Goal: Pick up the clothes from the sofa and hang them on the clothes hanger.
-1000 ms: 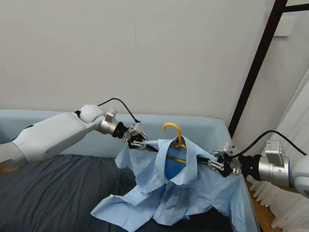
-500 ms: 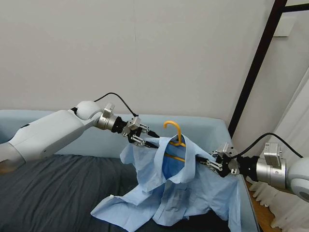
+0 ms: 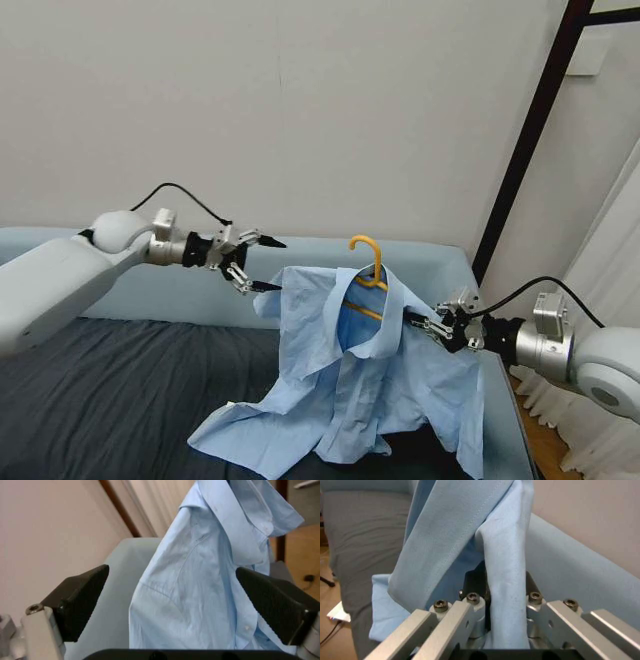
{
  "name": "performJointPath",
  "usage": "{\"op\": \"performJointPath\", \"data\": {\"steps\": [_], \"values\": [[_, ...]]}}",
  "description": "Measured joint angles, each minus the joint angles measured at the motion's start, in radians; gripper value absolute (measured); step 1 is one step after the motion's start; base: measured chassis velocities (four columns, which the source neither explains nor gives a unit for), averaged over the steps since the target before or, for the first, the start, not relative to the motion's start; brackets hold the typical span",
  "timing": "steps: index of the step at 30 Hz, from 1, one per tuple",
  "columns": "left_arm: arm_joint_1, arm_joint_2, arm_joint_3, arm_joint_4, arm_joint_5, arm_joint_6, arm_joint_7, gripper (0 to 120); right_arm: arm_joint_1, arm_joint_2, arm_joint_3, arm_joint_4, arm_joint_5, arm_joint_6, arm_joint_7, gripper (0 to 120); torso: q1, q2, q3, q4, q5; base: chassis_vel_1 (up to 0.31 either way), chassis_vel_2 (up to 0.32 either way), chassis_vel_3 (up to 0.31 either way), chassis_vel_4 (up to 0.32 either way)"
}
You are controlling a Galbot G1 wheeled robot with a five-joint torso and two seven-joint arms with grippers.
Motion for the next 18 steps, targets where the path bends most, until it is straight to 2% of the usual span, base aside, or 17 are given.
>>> {"op": "performJointPath", "data": {"steps": [1, 4, 7, 9, 11, 12, 13, 14, 15, 16, 17, 18], "values": [[0.000, 0.000, 0.000, 0.000, 0.000, 0.000, 0.000, 100, 0.000, 0.000, 0.000, 0.000, 0.000, 0.000, 0.000, 7, 0.000, 0.000, 0.000, 0.0000, 0.0000, 0.000, 0.000, 0.000, 0.000], [0.097, 0.081, -0.040, -0.080, -0.011, -0.041, -0.137, 100, -0.010, 0.084, 0.002, -0.055, -0.049, 0.018, -0.009, 7, 0.000, 0.000, 0.000, -0.0002, 0.0005, 0.000, 0.000, 0.000, 0.000], [0.165, 0.130, -0.058, -0.151, -0.013, -0.076, -0.245, 100, 0.001, 0.135, -0.009, -0.103, -0.069, 0.027, -0.011, 7, 0.000, 0.000, 0.000, -0.0001, 0.0004, 0.000, 0.000, 0.000, 0.000], [0.177, 0.136, -0.059, -0.163, -0.012, -0.082, -0.267, 100, 0.004, 0.140, -0.011, -0.109, -0.071, 0.028, -0.012, 7, 0.000, 0.000, 0.000, 0.0000, 0.0005, 0.000, 0.000, 0.000, 0.000], [0.218, 0.148, -0.066, -0.205, -0.010, -0.094, -0.353, 100, 0.020, 0.164, -0.018, -0.138, -0.075, 0.029, -0.012, 7, 0.000, 0.000, 0.000, 0.0001, 0.0006, 0.000, 0.000, 0.000, 0.000], [0.278, 0.145, -0.079, -0.264, -0.007, -0.099, -0.499, 100, 0.041, 0.189, -0.022, -0.173, -0.064, 0.028, -0.001, 7, 0.000, 0.000, 0.000, -0.0004, 0.0006, 0.000, 0.000, 0.000, 0.000], [0.278, 0.145, -0.079, -0.264, -0.007, -0.099, -0.499, 100, 0.041, 0.189, -0.022, -0.173, -0.064, 0.028, -0.001, 7, 0.000, 0.000, 0.000, -0.0004, 0.0006, 0.000, 0.000, 0.000, 0.000], [0.336, 0.143, -0.093, -0.316, 0.001, -0.100, -0.618, 100, 0.063, 0.199, -0.028, -0.196, -0.049, 0.020, 0.011, 7, 0.000, 0.000, 0.000, -0.0008, 0.0007, 0.000, 0.000, 0.000, 0.000], [0.356, 0.142, -0.101, -0.332, 0.003, -0.098, -0.655, 100, 0.072, 0.202, -0.031, -0.204, -0.041, 0.014, 0.016, 7, 0.000, 0.000, 0.000, -0.0008, 0.0007, 0.000, 0.000, 0.000, 0.000], [0.449, 0.124, -0.147, -0.393, 0.018, -0.085, -0.785, 100, 0.109, 0.204, -0.047, -0.224, 0.008, -0.014, 0.040, 7, 0.000, 0.000, 0.000, -0.0005, 0.0010, 0.000, 0.000, 0.000, 0.000], [0.449, 0.124, -0.147, -0.393, 0.018, -0.085, -0.785, 100, 0.109, 0.204, -0.047, -0.224, 0.008, -0.014, 0.040, 7, 0.000, 0.000, 0.000, -0.0005, 0.0010, 0.000, 0.000, 0.000, 0.000], [0.491, 0.108, -0.163, -0.424, 0.036, -0.078, -0.862, 100, 0.130, 0.200, -0.055, -0.228, 0.037, -0.035, 0.055, 7, 0.000, 0.000, 0.000, 0.0003, 0.0008, 0.000, 0.000, 0.000, 0.000]]}}
